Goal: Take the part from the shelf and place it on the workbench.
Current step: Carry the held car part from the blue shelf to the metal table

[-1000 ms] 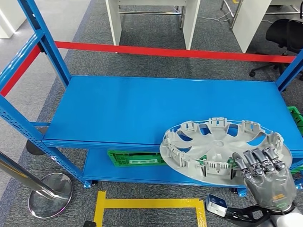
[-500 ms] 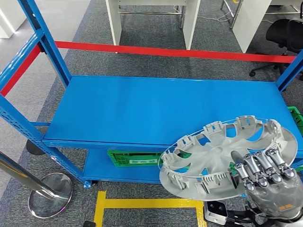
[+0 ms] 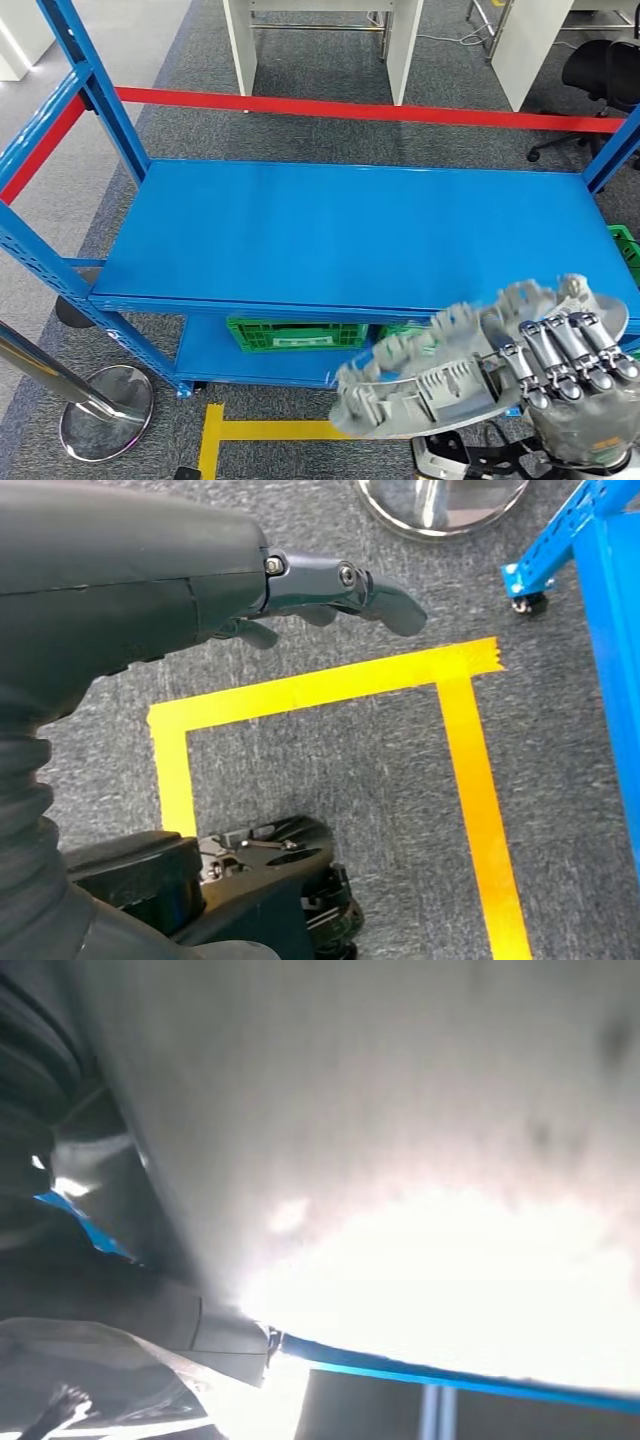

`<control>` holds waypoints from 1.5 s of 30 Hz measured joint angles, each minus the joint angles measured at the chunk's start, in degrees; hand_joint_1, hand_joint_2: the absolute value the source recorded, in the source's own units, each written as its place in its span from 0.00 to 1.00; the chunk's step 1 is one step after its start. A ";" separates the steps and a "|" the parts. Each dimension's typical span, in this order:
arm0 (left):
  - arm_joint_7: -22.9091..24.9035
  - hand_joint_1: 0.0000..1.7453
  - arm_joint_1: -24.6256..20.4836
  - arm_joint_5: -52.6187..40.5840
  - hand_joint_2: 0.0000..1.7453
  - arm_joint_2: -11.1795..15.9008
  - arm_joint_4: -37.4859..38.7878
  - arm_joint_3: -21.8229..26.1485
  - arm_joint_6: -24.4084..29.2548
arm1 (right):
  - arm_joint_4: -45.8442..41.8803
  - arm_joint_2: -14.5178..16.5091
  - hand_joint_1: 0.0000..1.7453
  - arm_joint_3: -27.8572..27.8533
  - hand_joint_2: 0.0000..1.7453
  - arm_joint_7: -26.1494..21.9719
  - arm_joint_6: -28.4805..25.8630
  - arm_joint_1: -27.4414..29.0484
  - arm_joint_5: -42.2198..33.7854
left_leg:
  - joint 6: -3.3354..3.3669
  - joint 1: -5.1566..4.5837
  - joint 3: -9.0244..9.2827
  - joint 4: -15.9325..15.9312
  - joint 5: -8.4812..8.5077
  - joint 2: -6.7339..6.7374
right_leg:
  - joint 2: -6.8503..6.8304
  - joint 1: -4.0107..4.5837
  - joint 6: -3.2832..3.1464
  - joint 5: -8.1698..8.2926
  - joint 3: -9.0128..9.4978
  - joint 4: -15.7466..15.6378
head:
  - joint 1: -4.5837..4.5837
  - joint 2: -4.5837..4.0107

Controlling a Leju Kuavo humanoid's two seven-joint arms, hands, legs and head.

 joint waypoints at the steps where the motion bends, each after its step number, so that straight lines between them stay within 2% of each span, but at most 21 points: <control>1: 0.20 0.00 0.00 -0.03 1.00 0.00 0.00 0.11 -0.18 | -0.18 -0.01 1.00 1.32 1.00 0.66 0.00 -0.08 0.00 | 0.00 0.00 0.00 0.00 0.00 0.00 | 0.00 0.00 0.00 0.00 0.00 0.00 | 0.01 0.00; 7: 1.09 0.00 -0.02 -0.04 1.00 -0.01 0.00 1.12 -0.98 | -0.99 -0.07 1.00 9.69 1.00 3.94 0.00 -1.21 0.04 | 0.01 -0.10 -0.01 0.04 -0.01 0.00 | 0.00 -0.09 0.02 0.02 -0.01 -0.04 | 0.00 0.00; 13: 1.21 0.00 -0.01 -0.33 1.00 0.17 0.00 1.61 -1.57 | -0.99 -0.18 1.00 14.19 1.00 5.54 0.00 -1.96 0.03 | 0.26 -0.44 -0.10 0.28 -0.14 0.00 | 0.00 -0.37 0.26 0.12 -0.02 -0.06 | -0.01 0.00; 18: 1.38 0.00 -0.02 -0.35 1.00 0.21 0.00 1.92 -1.63 | -1.06 -0.34 1.00 15.49 1.00 5.69 0.00 -2.49 0.09 | 1.27 -0.24 0.07 -0.39 0.30 0.10 | 0.05 -0.47 0.85 -0.42 -0.34 0.29 | 0.01 0.00; 20: 1.38 0.00 -0.05 -0.36 1.00 0.14 0.00 1.95 -1.64 | -1.12 -0.46 1.00 15.54 1.00 5.71 0.00 -2.59 0.13 | 1.84 0.07 0.21 -1.01 0.86 0.25 | 0.18 -0.40 0.86 -3.29 -2.34 4.41 | 0.15 0.00; 22: 1.38 0.00 -0.04 -0.37 1.00 0.10 0.00 1.97 -1.75 | -1.12 -0.58 1.00 15.56 1.00 5.74 0.00 -2.64 0.14 | 1.99 0.02 -0.03 -0.97 1.01 0.32 | 0.25 -0.33 0.85 -6.81 -5.73 11.68 | 0.25 0.00; 23: 1.38 0.00 -0.01 -0.38 1.00 0.09 0.00 2.00 -1.87 | -1.11 -0.65 1.00 15.57 1.00 5.78 0.00 -2.62 0.14 | 1.98 -0.01 -0.12 -0.91 1.01 0.34 | 0.25 -0.33 0.89 -7.48 -7.04 14.42 | 0.27 0.00; 24: 1.37 0.00 0.01 -0.38 1.00 0.10 0.00 2.04 -2.03 | -1.09 -0.73 1.00 15.57 1.00 5.85 0.00 -2.60 0.14 | 1.96 -0.02 -0.18 -0.81 1.00 0.34 | 0.24 -0.34 0.91 -6.88 -7.46 15.21 | 0.26 0.00; 25: 1.36 0.00 0.01 -0.38 1.00 0.09 0.00 2.09 -2.19 | -1.07 -0.81 1.00 15.57 1.00 5.94 0.00 -2.59 0.14 | 1.90 0.00 -0.21 -0.69 0.96 0.33 | 0.24 -0.36 0.91 -5.22 -6.90 13.92 | 0.27 0.00; 26: 1.33 0.00 0.00 -0.38 1.00 0.08 0.00 2.15 -2.31 | -1.06 -0.89 1.00 15.57 1.00 6.08 0.00 -2.59 0.14 | 1.78 0.04 -0.21 -0.54 0.88 0.30 | 0.23 -0.40 0.87 -2.89 -5.49 10.80 | 0.28 0.00; 28: 1.25 0.00 -0.03 -0.38 1.00 0.06 0.00 2.26 -2.49 | -1.00 -1.04 1.00 15.61 1.00 6.42 0.00 -2.58 0.13 | 1.28 -0.01 -0.45 -0.11 0.70 0.23 | 0.36 -0.36 0.75 0.04 -2.30 4.18 | 0.28 0.01; 31: 1.14 0.00 -0.06 -0.40 1.00 0.11 0.00 2.38 -2.67 | -0.85 -1.23 1.00 15.76 1.00 6.97 0.00 -2.43 0.10 | 0.18 -0.21 -1.17 0.50 1.02 0.16 | 0.65 -0.14 0.37 0.57 -1.16 1.46 | 0.24 0.02; 33: 1.11 0.00 -0.03 -0.40 1.00 0.18 0.00 2.41 -2.70 | -0.79 -1.30 1.00 15.91 1.00 7.10 0.01 -2.44 0.09 | -0.47 -0.14 -1.61 1.02 0.58 0.17 | 0.50 -0.32 -0.44 0.87 -1.62 1.24 | 0.16 0.02; 35: 1.09 0.00 -0.05 -0.39 1.00 0.22 0.00 2.43 -2.70 | -0.75 -1.31 1.00 16.02 1.00 7.15 0.02 -2.46 0.09 | -1.18 0.09 -2.89 4.32 -2.54 0.23 | 0.18 -0.48 -1.46 1.49 -2.30 1.04 | -0.09 0.02; 37: 1.07 0.00 -0.06 -0.39 1.00 0.25 0.00 2.43 -2.71 | -0.69 -1.32 1.00 16.07 1.00 7.16 0.02 -2.44 0.09 | -1.81 0.41 -5.06 11.31 -7.17 0.28 | -0.09 -0.33 -1.97 2.13 -3.23 1.06 | -0.34 0.02; 38: 1.06 0.00 -0.05 -0.39 1.00 0.27 0.00 2.43 -2.71 | -0.63 -1.32 1.00 16.09 1.00 7.21 0.02 -2.43 0.09 | -1.98 0.54 -5.74 14.32 -8.57 0.28 | -0.21 -0.25 -2.06 2.48 -3.71 1.08 | -0.35 0.02; 39: 1.06 0.00 -0.04 -0.40 1.00 0.29 0.00 2.43 -2.73 | -0.57 -1.32 1.00 16.14 1.00 7.34 0.02 -2.41 0.09 | -2.06 0.62 -5.67 15.73 -8.82 0.29 | -0.29 -0.19 -2.08 2.85 -4.18 1.10 | -0.36 0.02; 40: 1.06 0.00 -0.05 -0.40 1.00 0.30 0.00 2.44 -2.75 | -0.51 -1.32 1.00 16.25 1.00 7.62 0.02 -2.40 0.09 | -2.04 0.67 -4.57 14.88 -7.87 0.29 | -0.34 -0.15 -2.06 3.22 -4.61 1.11 | -0.35 0.02; 41: 1.07 0.00 -0.05 -0.40 1.00 0.30 0.00 2.44 -2.80 | -0.44 -1.33 1.00 16.41 1.00 8.00 0.02 -2.39 0.09 | -1.92 0.69 -2.44 11.80 -6.11 0.29 | -0.35 -0.14 -2.00 3.58 -4.98 1.12 | -0.35 0.02; 43: 1.08 0.00 -0.14 -0.40 1.00 0.30 0.00 2.45 -2.96 | -0.34 -1.36 1.00 16.81 1.00 8.78 0.02 -2.38 0.09 | -1.56 0.60 2.68 3.23 -3.47 0.28 | -0.35 -0.07 -1.72 4.29 -5.55 1.13 | -0.34 0.02; 45: 1.05 0.00 -0.25 -0.40 1.00 0.29 0.00 2.47 -3.07 | -0.23 -1.45 1.00 17.07 1.00 9.26 0.02 -2.40 0.09 | -1.20 0.36 5.06 -1.55 -3.01 0.20 | -0.38 -0.02 -1.12 5.12 -5.93 1.03 | -0.32 0.01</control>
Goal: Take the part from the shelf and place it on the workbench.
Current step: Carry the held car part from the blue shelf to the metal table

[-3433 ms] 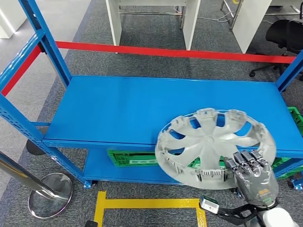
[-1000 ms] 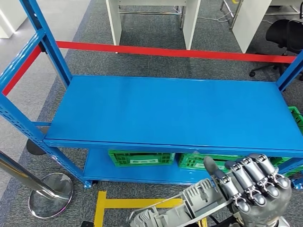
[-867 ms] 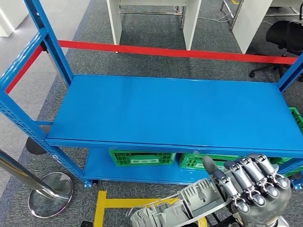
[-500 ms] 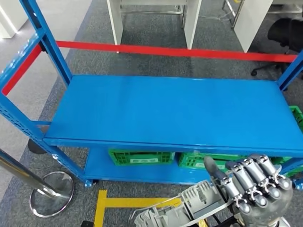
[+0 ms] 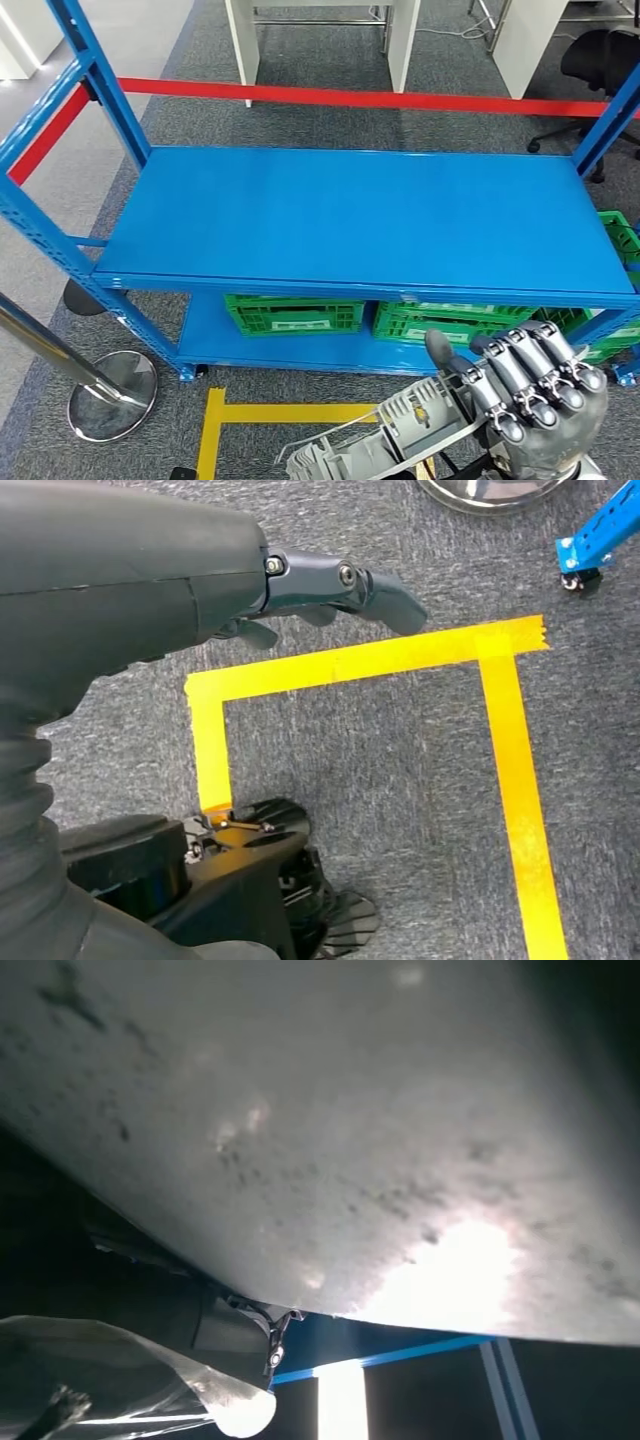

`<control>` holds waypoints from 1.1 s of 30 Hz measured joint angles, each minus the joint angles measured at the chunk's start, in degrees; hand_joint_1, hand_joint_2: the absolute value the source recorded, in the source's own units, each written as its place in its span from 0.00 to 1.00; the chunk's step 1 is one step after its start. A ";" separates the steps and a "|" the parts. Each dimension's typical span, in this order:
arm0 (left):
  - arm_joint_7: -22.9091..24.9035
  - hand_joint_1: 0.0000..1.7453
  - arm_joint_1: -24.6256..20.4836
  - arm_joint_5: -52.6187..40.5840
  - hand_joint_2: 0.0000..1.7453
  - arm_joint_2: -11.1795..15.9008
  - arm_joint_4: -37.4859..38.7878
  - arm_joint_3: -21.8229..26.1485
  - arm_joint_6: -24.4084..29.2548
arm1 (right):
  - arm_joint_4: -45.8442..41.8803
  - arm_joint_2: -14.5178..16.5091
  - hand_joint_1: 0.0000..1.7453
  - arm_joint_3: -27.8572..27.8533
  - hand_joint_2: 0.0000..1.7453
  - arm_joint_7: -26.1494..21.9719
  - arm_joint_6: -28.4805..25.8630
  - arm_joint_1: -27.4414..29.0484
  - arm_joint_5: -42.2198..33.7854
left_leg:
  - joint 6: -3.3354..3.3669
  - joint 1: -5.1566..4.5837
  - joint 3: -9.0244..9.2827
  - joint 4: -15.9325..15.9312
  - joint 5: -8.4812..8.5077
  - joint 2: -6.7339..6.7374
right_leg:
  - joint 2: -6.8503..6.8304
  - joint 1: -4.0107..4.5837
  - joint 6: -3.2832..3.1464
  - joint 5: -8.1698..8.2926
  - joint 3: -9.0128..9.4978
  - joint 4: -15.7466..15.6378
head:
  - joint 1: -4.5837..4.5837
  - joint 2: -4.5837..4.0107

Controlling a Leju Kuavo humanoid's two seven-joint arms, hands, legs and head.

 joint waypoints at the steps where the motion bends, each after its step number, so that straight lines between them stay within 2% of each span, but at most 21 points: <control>1: -0.02 0.00 -0.01 0.01 1.00 -0.01 0.00 0.02 -0.02 | 0.08 -0.05 1.00 0.11 1.00 0.24 0.00 -0.01 0.01 | 0.22 -0.17 0.00 -0.41 0.05 -0.04 | -0.01 -0.01 0.38 0.47 -0.11 -0.14 | 0.04 0.00; 3: -0.05 0.00 0.02 0.04 1.00 -0.03 0.00 0.10 -0.04 | 0.26 -0.26 1.00 0.37 1.00 0.83 0.00 0.01 0.01 | 0.97 -0.18 -0.64 -0.70 0.94 0.07 | 0.10 -0.15 1.12 0.81 -0.30 -0.28 | 0.03 0.00; 4: -0.06 0.00 -0.01 0.05 1.00 -0.06 0.00 0.17 -0.06 | 0.36 -0.40 1.00 0.48 1.00 1.20 0.00 0.02 0.01 | 1.47 -0.11 -1.08 -0.90 1.56 0.20 | 0.22 -0.20 1.42 -0.35 -0.75 0.42 | 0.08 0.01; 6: -0.07 0.00 -0.13 0.07 1.00 -0.14 0.00 0.34 -0.19 | 0.61 -0.74 1.00 0.63 1.00 1.89 0.00 0.05 -0.01 | 2.18 -0.02 -2.39 -1.06 2.88 0.45 | 0.47 -0.25 1.75 -5.41 -2.43 5.13 | 0.18 0.01; 8: -0.06 0.00 -0.15 0.07 1.00 -0.16 0.00 0.48 -0.42 | 0.90 -1.02 1.00 0.77 1.00 2.49 0.00 0.12 -0.02 | 2.42 -0.25 -4.12 -0.85 4.07 0.55 | 0.53 -0.20 1.91 -9.96 -4.11 12.32 | 0.22 0.01; 9: -0.05 0.00 -0.14 0.07 1.00 -0.16 0.00 0.53 -0.51 | 1.04 -1.14 1.00 0.82 1.00 2.75 0.00 0.20 -0.02 | 2.46 -0.37 -5.01 -0.73 4.66 0.59 | 0.53 -0.17 1.91 -10.35 -4.13 14.62 | 0.22 0.01; 10: -0.04 0.00 -0.14 0.07 1.00 -0.16 0.00 0.58 -0.63 | 1.15 -1.31 1.00 0.85 1.00 3.04 0.00 0.34 -0.02 | 2.46 -0.45 -5.88 -0.57 5.20 0.63 | 0.54 -0.10 1.85 -9.49 -3.23 15.08 | 0.21 0.00; 12: 0.01 0.00 -0.15 0.07 1.00 -0.19 0.00 0.64 -0.84 | 1.29 -1.74 1.00 0.90 1.00 3.70 0.00 0.57 -0.02 | 2.31 -0.51 -7.31 -0.15 6.11 0.64 | 0.56 0.08 1.51 -6.23 1.59 9.90 | 0.23 0.00; 14: 0.05 0.00 -0.18 0.07 1.00 -0.24 0.00 0.67 -1.00 | 1.36 -2.17 1.00 0.95 1.00 4.15 0.00 0.61 -0.02 | 1.90 -0.64 -8.25 0.39 6.86 0.57 | 0.63 0.35 1.06 -5.72 7.44 1.57 | 0.21 0.01; 15: 0.07 0.00 -0.21 0.07 1.00 -0.26 0.00 0.68 -1.04 | 1.43 -2.33 1.00 0.96 1.00 4.21 0.00 0.61 -0.02 | 1.62 -0.66 -8.58 0.59 7.31 0.56 | 0.70 0.48 0.85 -6.25 9.03 -1.17 | 0.20 0.01; 16: 0.08 0.00 -0.24 0.06 1.00 -0.28 0.00 0.69 -1.06 | 1.50 -2.47 1.00 0.97 1.00 4.21 0.00 0.66 -0.03 | 1.30 -0.65 -8.88 0.67 7.80 0.56 | 0.75 0.65 0.61 -6.75 9.62 -2.52 | 0.19 0.01; 18: 0.19 0.00 -0.26 -0.02 1.00 -0.29 0.00 0.76 -1.00 | 1.73 -2.64 1.00 0.98 1.00 4.10 0.00 0.80 -0.16 | 0.63 -0.51 -9.29 0.79 8.26 0.54 | 0.67 0.66 -0.11 -6.42 8.79 -3.02 | 0.18 0.01; 19: 0.27 0.00 -0.24 -0.08 1.00 -0.28 0.00 0.80 -0.86 | 1.85 -2.69 1.00 1.03 1.00 4.22 0.00 0.86 -0.20 | 0.26 -0.43 -9.55 1.29 7.48 0.53 | 0.55 0.58 -0.58 -6.06 8.33 -3.11 | 0.11 0.01; 20: 0.36 0.00 -0.23 -0.19 1.00 -0.26 0.00 0.84 -0.61 | 1.97 -2.78 1.00 1.16 1.00 4.61 0.00 0.92 -0.22 | -0.13 -0.33 -10.02 2.81 5.53 0.53 | 0.40 0.47 -1.02 -5.63 7.83 -3.25 | 0.05 0.01; 23: 0.52 0.00 -0.22 -0.63 1.00 -0.20 0.00 1.00 0.30 | 2.21 -3.37 1.00 1.94 1.00 7.01 0.00 1.19 -0.07 | -1.12 0.13 -12.26 12.54 -2.20 0.54 | 0.10 0.43 -1.57 -4.15 6.16 -3.21 | -0.10 0.00; 24: 0.57 0.00 -0.21 -0.76 1.00 -0.18 0.00 1.11 0.46 | 2.32 -3.76 1.00 2.39 1.00 7.89 0.00 1.30 -0.07 | -1.30 0.24 -12.55 15.34 -2.83 0.54 | 0.04 0.43 -1.52 -3.64 5.64 -3.16 | -0.10 0.00; 25: 0.61 0.00 -0.21 -0.84 1.00 -0.17 0.00 1.24 0.55 | 2.45 -4.22 1.00 2.92 1.00 8.72 0.00 1.44 -0.10 | -1.39 0.34 -12.16 16.55 -2.19 0.55 | 0.00 0.43 -1.44 -3.16 5.16 -3.09 | -0.10 0.00; 26: 0.64 0.00 -0.21 -0.90 1.00 -0.16 0.00 1.35 0.60 | 2.60 -4.74 1.00 3.47 1.00 9.47 0.00 1.59 -0.13 | -1.37 0.42 -10.78 15.57 -0.65 0.55 | -0.02 0.43 -1.33 -2.70 4.73 -2.99 | -0.10 0.00; 28: 0.65 0.00 -0.22 -1.05 1.00 -0.14 0.00 1.50 0.66 | 2.87 -5.59 1.00 4.35 1.00 10.63 0.00 1.78 -0.14 | -1.04 0.47 -5.81 8.35 2.23 0.54 | -0.06 0.45 -1.03 -2.04 3.99 -2.69 | -0.10 0.00; 30: 0.66 0.00 -0.23 -1.24 1.00 -0.14 0.00 1.58 0.73 | 3.08 -6.22 1.00 4.98 1.00 11.56 0.00 1.69 -0.11 | -0.46 0.31 -1.74 1.37 2.66 0.53 | -0.10 0.58 -0.54 -1.52 3.29 -2.35 | -0.06 0.00; 33: 0.70 0.00 -0.24 -1.43 1.00 -0.18 0.00 1.72 0.94 | 3.21 -6.94 1.00 5.54 1.00 12.26 0.00 1.53 -0.06 | 0.53 0.24 -1.10 -1.30 2.08 0.55 | -0.18 0.63 0.47 -0.86 2.36 -2.07 | -0.04 -0.01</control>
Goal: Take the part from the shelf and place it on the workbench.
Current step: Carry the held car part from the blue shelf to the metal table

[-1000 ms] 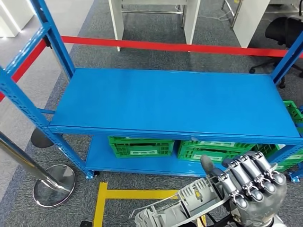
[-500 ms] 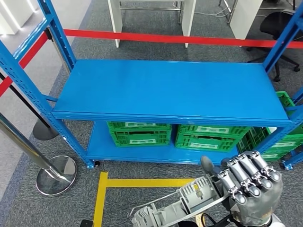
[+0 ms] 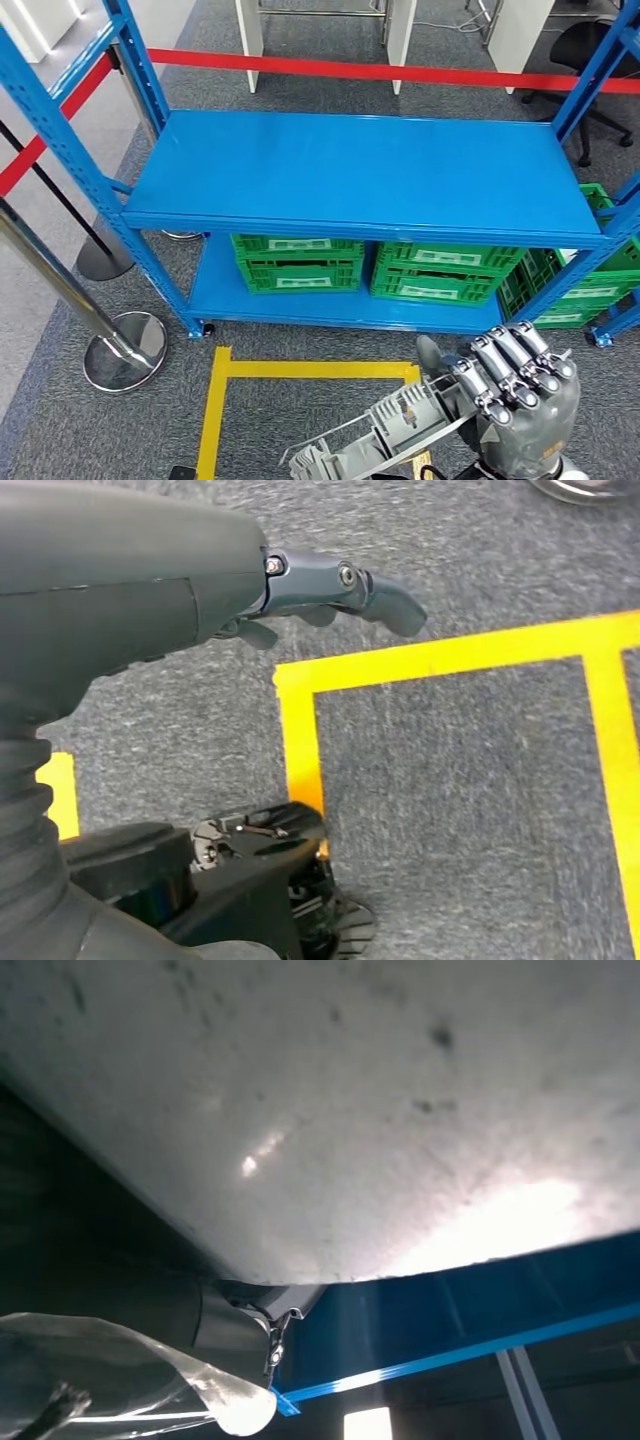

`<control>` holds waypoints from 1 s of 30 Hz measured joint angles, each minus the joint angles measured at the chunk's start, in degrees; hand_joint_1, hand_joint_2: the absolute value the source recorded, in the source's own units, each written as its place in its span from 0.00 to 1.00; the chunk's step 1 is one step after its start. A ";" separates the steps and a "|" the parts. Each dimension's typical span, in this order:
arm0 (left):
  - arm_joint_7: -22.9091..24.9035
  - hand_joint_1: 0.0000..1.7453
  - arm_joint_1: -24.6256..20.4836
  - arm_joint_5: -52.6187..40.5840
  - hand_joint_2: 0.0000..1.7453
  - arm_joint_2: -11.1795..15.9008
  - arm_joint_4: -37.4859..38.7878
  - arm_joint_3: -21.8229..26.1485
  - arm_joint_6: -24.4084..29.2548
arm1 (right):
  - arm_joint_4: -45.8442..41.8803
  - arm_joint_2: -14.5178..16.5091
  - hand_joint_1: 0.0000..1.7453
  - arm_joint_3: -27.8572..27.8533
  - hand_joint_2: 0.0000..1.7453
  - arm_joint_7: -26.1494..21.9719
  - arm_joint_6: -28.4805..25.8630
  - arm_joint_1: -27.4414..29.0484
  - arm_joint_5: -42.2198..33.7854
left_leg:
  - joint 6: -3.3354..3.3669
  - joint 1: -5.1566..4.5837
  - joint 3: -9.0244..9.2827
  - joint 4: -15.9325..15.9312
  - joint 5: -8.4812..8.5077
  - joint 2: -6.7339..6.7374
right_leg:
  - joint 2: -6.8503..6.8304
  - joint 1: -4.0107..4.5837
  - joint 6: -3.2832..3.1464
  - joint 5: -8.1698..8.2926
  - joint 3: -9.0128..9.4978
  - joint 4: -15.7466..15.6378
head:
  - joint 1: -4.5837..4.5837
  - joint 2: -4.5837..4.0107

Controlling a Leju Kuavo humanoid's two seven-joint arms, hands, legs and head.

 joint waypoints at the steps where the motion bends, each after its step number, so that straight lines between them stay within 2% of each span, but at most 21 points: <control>1: 0.02 0.00 0.00 -0.05 1.00 -0.03 0.00 0.04 0.05 | 0.01 -0.18 1.00 0.04 1.00 0.02 0.00 -0.05 0.00 | 0.42 0.12 -0.13 -0.34 0.12 0.03 | 0.08 -0.02 0.29 -0.40 -0.48 0.48 | 0.02 0.01; 3: 0.04 0.00 0.00 -0.20 1.00 -0.09 0.00 0.10 0.06 | 0.05 -0.48 1.00 0.05 1.00 -0.01 0.00 -0.21 0.01 | 1.16 0.31 -0.59 -0.69 0.69 0.11 | 0.40 -0.05 0.73 -3.32 -2.70 4.81 | 0.19 0.01; 5: 0.05 0.00 0.03 -0.34 1.00 -0.10 0.00 0.15 0.03 | 0.17 -0.63 1.00 0.07 1.00 -0.05 0.00 -0.32 0.00 | 1.49 0.08 -1.33 -0.58 1.18 0.16 | 0.65 -0.05 1.01 -7.36 -6.13 12.92 | 0.32 0.01; 6: 0.06 0.00 0.05 -0.41 1.00 -0.10 0.00 0.17 0.02 | 0.25 -0.66 1.00 0.08 1.00 -0.07 0.00 -0.33 -0.02 | 1.53 -0.04 -1.67 -0.50 1.39 0.18 | 0.68 -0.04 1.07 -8.41 -7.30 15.99 | 0.31 0.01; 7: 0.08 0.00 0.06 -0.44 1.00 -0.09 0.00 0.19 0.01 | 0.31 -0.67 1.00 0.10 1.00 -0.07 0.00 -0.33 -0.04 | 1.54 -0.13 -1.96 -0.37 1.54 0.19 | 0.69 -0.04 1.07 -8.41 -7.46 17.07 | 0.31 0.00; 8: 0.09 0.00 0.07 -0.46 1.00 -0.09 0.00 0.21 -0.01 | 0.34 -0.68 1.00 0.11 1.00 -0.07 0.00 -0.35 -0.06 | 1.52 -0.19 -2.17 -0.18 1.62 0.19 | 0.70 -0.04 1.00 -7.28 -6.30 15.57 | 0.31 0.00; 10: 0.12 0.00 0.06 -0.48 1.00 -0.10 0.00 0.24 -0.05 | 0.35 -0.70 1.00 0.14 1.00 -0.07 0.00 -0.50 -0.07 | 1.38 -0.25 -2.42 0.31 1.61 0.16 | 0.69 -0.03 0.72 -4.07 -1.50 7.66 | 0.32 0.01; 11: 0.13 0.00 0.04 -0.48 1.00 -0.11 0.00 0.25 -0.07 | 0.36 -0.71 1.00 0.15 1.00 -0.09 0.00 -0.62 -0.04 | 1.21 -0.38 -2.62 0.67 1.54 0.15 | 0.72 0.01 0.52 -3.13 0.78 3.78 | 0.33 0.01; 12: 0.13 0.00 0.02 -0.49 1.00 -0.12 0.00 0.26 -0.08 | 0.36 -0.72 1.00 0.16 1.00 -0.11 0.00 -0.69 -0.03 | 0.95 -0.50 -2.87 0.93 1.55 0.15 | 0.76 0.05 0.27 -2.79 2.11 1.39 | 0.31 0.01; 15: 0.13 0.00 0.01 -0.50 1.00 -0.13 0.00 0.31 -0.09 | 0.37 -0.75 1.00 0.18 1.00 -0.15 0.00 -0.68 -0.01 | 0.13 -0.68 -3.45 1.28 1.77 0.15 | 0.86 0.05 -0.59 -2.72 2.36 0.45 | 0.28 0.02; 17: 0.13 0.00 0.00 -0.50 1.00 -0.11 0.00 0.36 -0.09 | 0.37 -0.79 1.00 0.19 1.00 -0.16 0.00 -0.72 0.00 | -0.45 -0.61 -4.12 2.89 0.43 0.09 | 0.74 -0.18 -1.19 -2.39 2.23 0.28 | 0.18 0.02; 18: 0.13 0.00 -0.01 -0.50 1.00 -0.09 0.00 0.40 -0.09 | 0.37 -0.81 1.00 0.21 1.00 -0.16 0.00 -0.75 0.00 | -0.77 -0.52 -5.10 5.24 -1.18 0.06 | 0.65 -0.30 -1.43 -2.24 2.16 0.17 | 0.10 0.01; 20: 0.13 0.00 0.02 -0.50 1.00 -0.07 0.00 0.49 -0.10 | 0.38 -0.81 1.00 0.25 1.00 -0.15 0.00 -0.77 0.01 | -1.35 -0.25 -8.27 12.82 -5.17 0.04 | 0.55 -0.27 -1.67 -2.09 1.83 0.20 | -0.04 0.01; 21: 0.13 0.00 0.06 -0.50 1.00 -0.05 0.00 0.52 -0.11 | 0.38 -0.81 1.00 0.27 1.00 -0.13 0.00 -0.78 0.01 | -1.52 -0.13 -9.64 16.15 -6.42 0.04 | 0.53 -0.25 -1.72 -2.01 1.66 0.25 | -0.04 0.01; 22: 0.13 0.00 0.09 -0.51 1.00 -0.03 0.00 0.56 -0.13 | 0.39 -0.81 1.00 0.31 1.00 -0.09 0.00 -0.79 0.02 | -1.60 -0.06 -10.21 17.79 -6.61 0.04 | 0.53 -0.24 -1.76 -1.94 1.53 0.32 | -0.05 0.01; 23: 0.16 0.00 0.11 -0.52 1.00 -0.02 0.00 0.58 -0.14 | 0.40 -0.81 1.00 0.38 1.00 -0.03 0.00 -0.79 0.02 | -1.58 -0.02 -9.72 17.13 -5.65 0.04 | 0.54 -0.24 -1.75 -1.86 1.46 0.43 | -0.05 0.01; 24: 0.21 0.00 0.10 -0.53 1.00 0.01 0.00 0.60 -0.15 | 0.40 -0.82 1.00 0.45 1.00 0.08 0.00 -0.82 0.03 | -1.46 0.01 -8.22 14.25 -3.80 0.04 | 0.56 -0.24 -1.73 -1.79 1.44 0.56 | -0.06 0.01; 26: 0.28 0.00 0.05 -0.54 1.00 0.03 0.00 0.65 -0.25 | 0.42 -0.83 1.00 0.63 1.00 0.31 0.00 -0.91 0.02 | -0.96 -0.07 -4.44 6.28 -0.17 0.01 | 0.62 -0.13 -1.59 -1.70 1.26 0.89 | -0.05 0.01; 27: 0.27 0.00 0.02 -0.54 1.00 0.04 0.00 0.68 -0.36 | 0.43 -0.84 1.00 0.72 1.00 0.40 0.00 -0.99 -0.04 | -0.70 -0.15 -3.28 3.50 0.76 0.00 | 0.66 -0.05 -1.41 -1.62 1.00 1.06 | -0.04 0.01; 28: 0.24 0.00 0.00 -0.55 1.00 0.04 0.00 0.72 -0.51 | 0.46 -0.85 1.00 0.83 1.00 0.41 0.00 -1.08 -0.22 | -0.49 -0.24 -2.87 2.09 1.06 -0.02 | 0.67 0.02 -1.14 -1.48 0.68 1.19 | -0.01 0.01; 30: 0.15 0.00 0.05 -0.55 1.00 0.07 0.00 0.84 -0.82 | 0.61 -0.86 1.00 0.96 1.00 -0.09 0.00 -1.31 -1.01 | -0.04 -0.33 -3.23 1.79 1.25 -0.03 | 0.67 0.04 -0.42 -1.03 0.20 1.16 | 0.02 0.00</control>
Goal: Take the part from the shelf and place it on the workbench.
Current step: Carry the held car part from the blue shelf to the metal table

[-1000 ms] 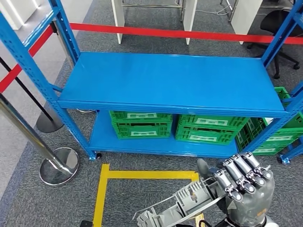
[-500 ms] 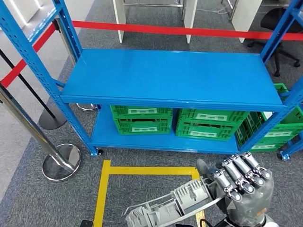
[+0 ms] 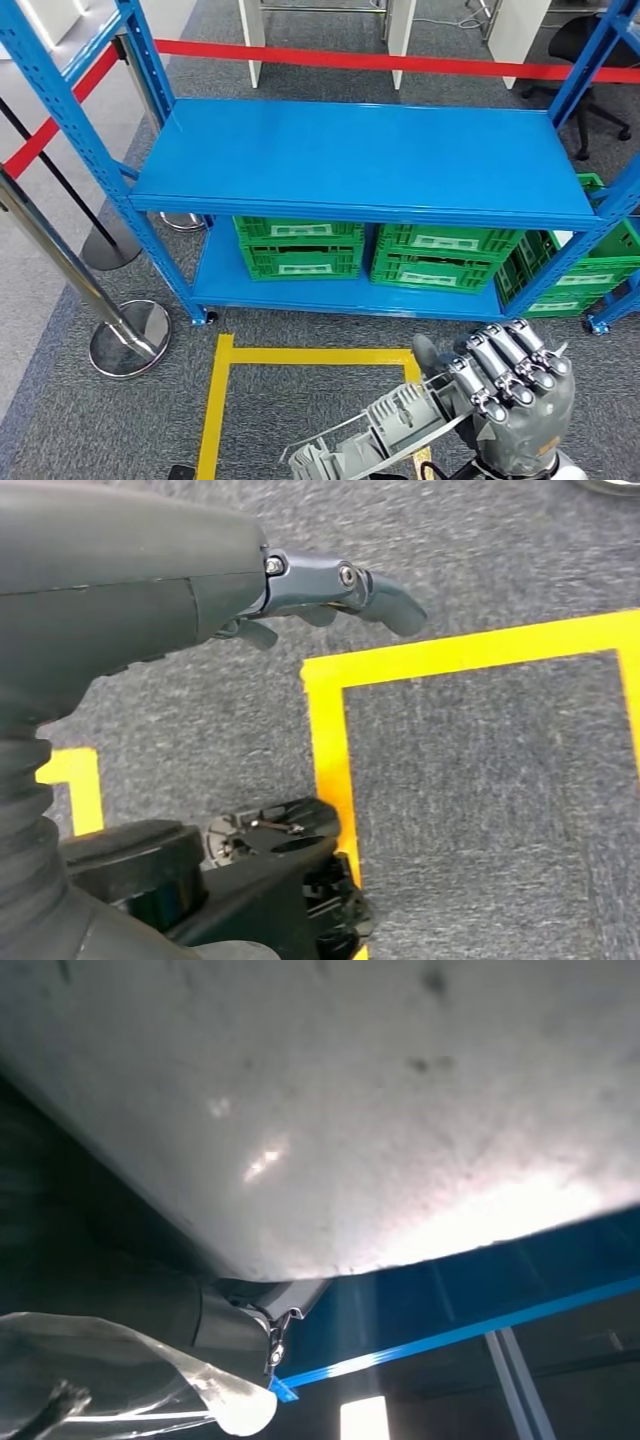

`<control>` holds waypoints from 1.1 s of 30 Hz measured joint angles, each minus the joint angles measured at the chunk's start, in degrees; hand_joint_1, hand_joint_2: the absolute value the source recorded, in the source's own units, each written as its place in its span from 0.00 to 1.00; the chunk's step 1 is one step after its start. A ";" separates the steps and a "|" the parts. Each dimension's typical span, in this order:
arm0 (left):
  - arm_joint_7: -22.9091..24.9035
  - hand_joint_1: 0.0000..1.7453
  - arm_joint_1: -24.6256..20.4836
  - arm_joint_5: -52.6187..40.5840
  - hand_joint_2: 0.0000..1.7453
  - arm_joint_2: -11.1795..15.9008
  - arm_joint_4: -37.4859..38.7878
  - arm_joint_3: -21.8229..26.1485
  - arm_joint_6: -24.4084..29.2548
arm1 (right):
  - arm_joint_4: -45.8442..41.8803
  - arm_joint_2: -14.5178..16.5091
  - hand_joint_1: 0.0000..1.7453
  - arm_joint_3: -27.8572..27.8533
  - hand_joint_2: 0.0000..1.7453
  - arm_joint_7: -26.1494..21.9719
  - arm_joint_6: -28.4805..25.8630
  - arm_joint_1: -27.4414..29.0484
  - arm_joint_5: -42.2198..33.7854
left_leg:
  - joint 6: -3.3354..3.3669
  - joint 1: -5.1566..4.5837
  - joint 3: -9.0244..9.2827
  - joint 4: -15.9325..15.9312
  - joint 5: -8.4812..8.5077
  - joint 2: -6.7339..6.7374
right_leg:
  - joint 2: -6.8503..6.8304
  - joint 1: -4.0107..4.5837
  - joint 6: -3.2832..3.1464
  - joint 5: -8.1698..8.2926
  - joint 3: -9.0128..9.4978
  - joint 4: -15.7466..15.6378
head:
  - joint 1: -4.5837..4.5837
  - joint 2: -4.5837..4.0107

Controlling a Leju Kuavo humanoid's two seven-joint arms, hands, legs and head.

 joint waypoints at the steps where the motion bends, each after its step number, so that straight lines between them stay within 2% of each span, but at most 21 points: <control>1: -0.03 0.00 0.02 -0.01 1.00 0.00 0.00 0.08 -0.11 | 0.12 0.00 1.00 0.00 1.00 -0.70 0.00 -0.10 -0.70 | 0.33 0.09 -0.20 -0.19 0.33 0.05 | 0.03 -0.05 0.32 -0.20 -0.20 0.09 | 0.01 0.01; 2: -0.04 0.00 0.00 -0.01 1.00 -0.01 0.00 0.16 -0.21 | 0.29 0.03 1.00 -0.11 1.00 -1.99 0.00 -0.19 -1.77 | 0.79 0.20 -0.43 -0.43 0.75 0.12 | 0.06 -0.08 0.62 -1.15 -0.62 0.78 | 0.06 0.01; 4: -0.03 0.00 -0.12 -0.08 1.00 -0.04 0.00 0.26 -0.32 | 0.88 0.84 1.00 -1.17 1.00 -7.48 0.00 -0.31 -5.77 | 1.53 0.35 -1.22 -0.76 1.63 0.28 | 0.14 -0.17 1.05 -5.33 -2.50 5.50 | 0.27 0.01; 6: -0.03 0.00 -0.14 -0.16 1.00 -0.05 0.00 0.36 -0.18 | 2.00 3.73 1.00 -4.33 1.00 -18.05 0.00 -0.30 -12.76 | 1.79 0.26 -2.43 -0.71 2.45 0.39 | 0.14 -0.21 1.38 -9.68 -4.83 12.88 | 0.41 0.02; 7: -0.04 0.00 -0.11 -0.19 1.00 -0.05 0.00 0.47 -0.04 | 2.66 5.72 1.00 -6.51 1.00 -23.99 0.00 -0.20 -16.49 | 1.77 0.20 -3.05 -0.67 2.90 0.44 | 0.14 -0.24 1.50 -10.46 -5.24 15.25 | 0.42 0.01; 8: -0.04 0.00 -0.09 -0.20 1.00 -0.04 0.00 0.60 0.11 | 3.25 7.65 1.00 -8.65 1.00 -29.04 0.00 -0.05 -19.49 | 1.69 0.19 -3.66 -0.60 3.32 0.45 | 0.14 -0.26 1.57 -9.99 -4.63 15.61 | 0.42 0.01; 9: -0.04 0.00 -0.08 -0.20 1.00 -0.04 0.00 0.72 0.20 | 3.72 9.26 1.00 -10.39 1.00 -32.63 0.00 0.17 -21.46 | 1.55 0.20 -4.22 -0.51 3.72 0.45 | 0.13 -0.31 1.63 -8.53 -2.94 13.77 | 0.42 0.01; 11: -0.04 0.00 -0.10 -0.21 1.00 -0.05 0.00 0.89 0.25 | 4.30 11.34 1.00 -12.31 1.00 -35.46 0.00 0.58 -22.81 | 1.09 0.17 -5.24 -0.11 4.40 0.40 | 0.12 -0.44 1.69 -5.75 2.59 5.75 | 0.45 0.01; 12: -0.04 0.00 -0.11 -0.21 1.00 -0.04 0.00 0.99 0.27 | 4.56 12.14 1.00 -12.79 1.00 -35.83 0.00 0.76 -23.08 | 0.77 0.09 -5.65 0.15 4.73 0.38 | 0.19 -0.44 1.59 -5.27 5.06 2.01 | 0.41 0.01; 14: -0.07 0.00 -0.13 -0.20 1.00 -0.04 0.00 1.26 0.48 | 5.02 13.34 1.00 -13.54 1.00 -36.06 0.00 1.21 -23.62 | 0.12 -0.05 -6.12 0.46 5.50 0.37 | 0.32 -0.29 1.19 -5.62 6.86 -1.59 | 0.37 0.01; 16: -0.10 0.00 -0.06 -0.15 1.00 -0.03 0.00 1.57 0.85 | 5.45 14.20 1.00 -14.08 1.00 -36.08 0.00 1.61 -24.04 | -0.52 0.03 -6.36 0.51 6.07 0.34 | 0.23 -0.24 0.34 -5.08 6.00 -1.62 | 0.36 0.01; 17: -0.11 0.00 -0.01 -0.12 1.00 -0.02 0.00 1.74 1.01 | 5.69 14.58 1.00 -14.24 1.00 -36.08 0.00 1.69 -24.13 | -0.86 0.12 -6.63 0.98 5.25 0.30 | 0.13 -0.28 -0.22 -4.62 5.55 -1.60 | 0.29 0.01; 19: -0.11 0.00 0.07 -0.07 1.00 0.03 0.00 2.05 1.24 | 6.16 15.26 1.00 -14.41 1.00 -36.10 0.00 1.75 -24.22 | -1.53 0.29 -7.62 4.83 0.49 0.24 | -0.13 -0.42 -1.18 -3.44 4.32 -1.67 | 0.08 0.01; 21: -0.11 0.00 0.07 -0.04 1.00 0.07 0.00 2.30 1.37 | 6.58 15.69 1.00 -14.58 1.00 -36.12 0.00 1.81 -24.43 | -2.00 0.38 -8.68 11.82 -5.18 0.25 | -0.24 -0.34 -1.54 -2.28 3.24 -1.55 | -0.10 0.01; 22: -0.11 0.00 0.07 -0.03 1.00 0.09 0.00 2.41 1.40 | 6.80 15.85 1.00 -14.68 1.00 -36.12 0.00 1.82 -24.61 | -2.09 0.40 -8.77 14.72 -6.36 0.25 | -0.29 -0.28 -1.55 -1.70 2.57 -1.40 | -0.08 0.01; 24: -0.13 0.00 0.06 -0.03 1.00 0.13 0.00 2.57 1.40 | 7.24 16.11 1.00 -14.86 1.00 -36.13 0.00 1.82 -24.96 | -1.95 0.41 -6.65 15.27 -5.10 0.25 | -0.32 -0.16 -1.51 -0.65 0.91 -0.89 | -0.08 0.01; 26: -0.17 0.00 0.03 -0.03 1.00 0.17 0.00 2.67 1.39 | 7.63 16.34 1.00 -15.01 1.00 -36.14 0.00 1.82 -25.11 | -1.33 0.33 -1.33 8.26 -2.57 0.20 | -0.30 -0.05 -1.38 0.11 -0.59 -0.29 | -0.08 0.01; 28: -0.21 0.00 -0.07 -0.03 1.00 0.21 0.00 2.78 1.39 | 7.96 16.52 1.00 -15.13 1.00 -36.14 0.00 1.79 -25.16 | -0.66 0.10 3.23 0.84 -2.26 0.15 | -0.32 0.09 -1.00 0.81 -1.45 0.10 | -0.02 0.01; 29: -0.23 0.00 -0.11 -0.03 1.00 0.23 0.00 2.86 1.39 | 8.10 16.59 1.00 -15.16 1.00 -36.14 0.00 1.77 -25.17 | -0.42 -0.05 4.09 -0.95 -2.53 0.13 | -0.35 0.09 -0.73 1.20 -1.70 0.15 | -0.02 0.00; 31: -0.25 0.00 -0.07 -0.02 1.00 0.21 0.01 3.03 1.39 | 8.34 16.68 1.00 -15.20 1.00 -36.14 0.00 1.77 -25.18 | 0.09 -0.12 3.76 -1.74 -1.94 0.19 | -0.38 -0.01 -0.03 1.97 -2.06 0.06 | -0.05 0.01; 33: -0.25 0.00 -0.09 -0.01 1.00 0.20 0.03 3.13 1.39 | 8.55 16.73 1.00 -15.22 1.00 -36.14 0.00 1.82 -25.21 | 0.91 0.07 2.69 -2.21 -0.57 0.42 | -0.19 -0.09 0.56 0.17 -2.99 1.17 | -0.05 0.02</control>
